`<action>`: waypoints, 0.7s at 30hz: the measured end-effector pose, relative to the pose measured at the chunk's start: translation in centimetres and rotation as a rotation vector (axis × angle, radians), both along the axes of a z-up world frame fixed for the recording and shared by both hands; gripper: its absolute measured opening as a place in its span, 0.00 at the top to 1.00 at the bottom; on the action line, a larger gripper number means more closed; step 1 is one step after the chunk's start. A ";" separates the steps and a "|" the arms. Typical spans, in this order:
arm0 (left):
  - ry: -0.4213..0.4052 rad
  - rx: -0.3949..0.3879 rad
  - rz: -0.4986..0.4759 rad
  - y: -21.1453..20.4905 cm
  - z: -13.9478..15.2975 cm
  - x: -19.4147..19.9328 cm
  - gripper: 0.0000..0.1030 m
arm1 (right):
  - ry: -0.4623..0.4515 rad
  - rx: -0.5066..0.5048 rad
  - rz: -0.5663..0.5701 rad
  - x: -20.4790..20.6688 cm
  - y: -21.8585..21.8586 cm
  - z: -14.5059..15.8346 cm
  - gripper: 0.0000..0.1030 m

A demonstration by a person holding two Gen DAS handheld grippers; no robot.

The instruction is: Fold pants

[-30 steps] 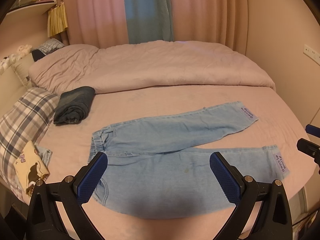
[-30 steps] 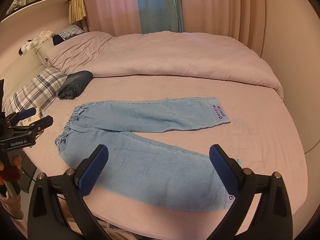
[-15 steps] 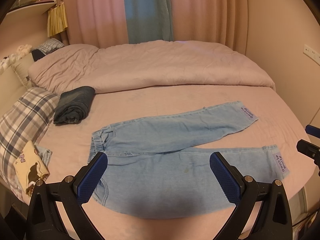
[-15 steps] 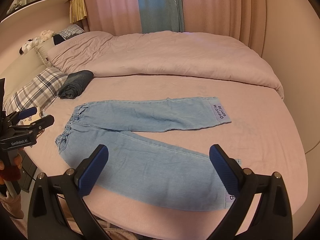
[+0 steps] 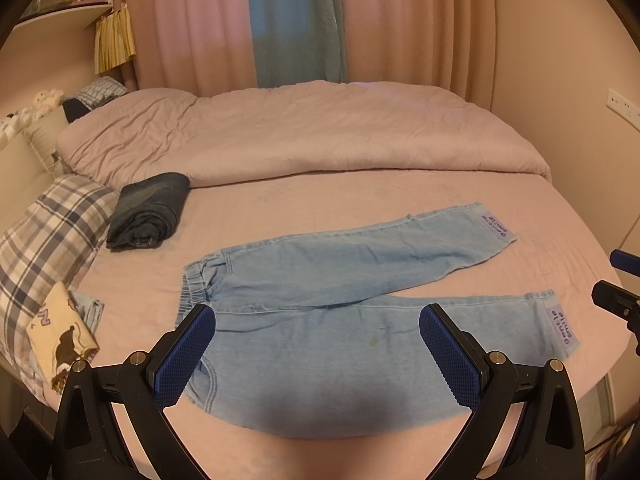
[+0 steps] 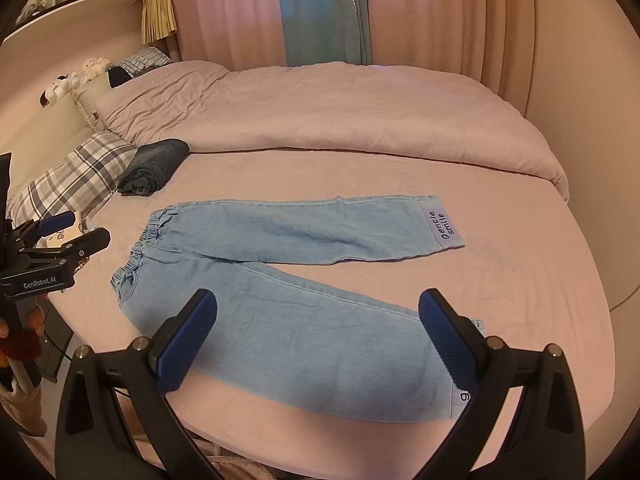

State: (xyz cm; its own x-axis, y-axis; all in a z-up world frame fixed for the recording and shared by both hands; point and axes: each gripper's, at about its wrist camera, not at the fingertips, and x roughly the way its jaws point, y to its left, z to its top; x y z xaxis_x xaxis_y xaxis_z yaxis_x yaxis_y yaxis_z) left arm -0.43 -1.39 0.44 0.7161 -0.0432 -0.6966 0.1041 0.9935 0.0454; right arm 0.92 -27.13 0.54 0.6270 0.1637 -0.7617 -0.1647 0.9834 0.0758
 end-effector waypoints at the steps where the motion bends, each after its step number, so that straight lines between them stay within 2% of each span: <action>1: 0.001 -0.001 -0.001 0.0 -0.1 0.1 0.01 | 0.001 0.000 0.001 0.0 0.0 0.0 0.02; 6: 0.032 -0.053 -0.020 1.3 -1.5 0.8 0.01 | 0.014 0.013 0.024 0.3 0.2 -0.7 0.02; 9: 0.082 -0.130 0.002 4.4 -4.4 1.9 0.01 | 0.053 0.071 0.127 0.8 1.4 -2.8 0.02; 11: 0.113 -0.154 0.049 6.6 -6.7 2.4 0.01 | 0.116 0.110 0.215 1.2 3.0 -5.5 0.05; 12: 0.142 -0.149 0.103 8.4 -8.4 2.7 0.01 | 0.150 0.108 0.255 1.4 4.2 -7.1 0.08; 16: 0.238 -0.175 0.278 14.2 -13.3 2.4 0.01 | 0.216 0.024 0.386 1.6 9.0 -12.6 0.18; 18: 0.272 -0.222 0.337 16.4 -15.0 1.6 0.01 | 0.253 0.005 0.457 1.5 11.4 -15.0 0.29; 21: 0.294 -0.325 0.385 19.2 -17.1 0.3 0.01 | 0.305 0.015 0.565 1.1 14.4 -17.6 0.32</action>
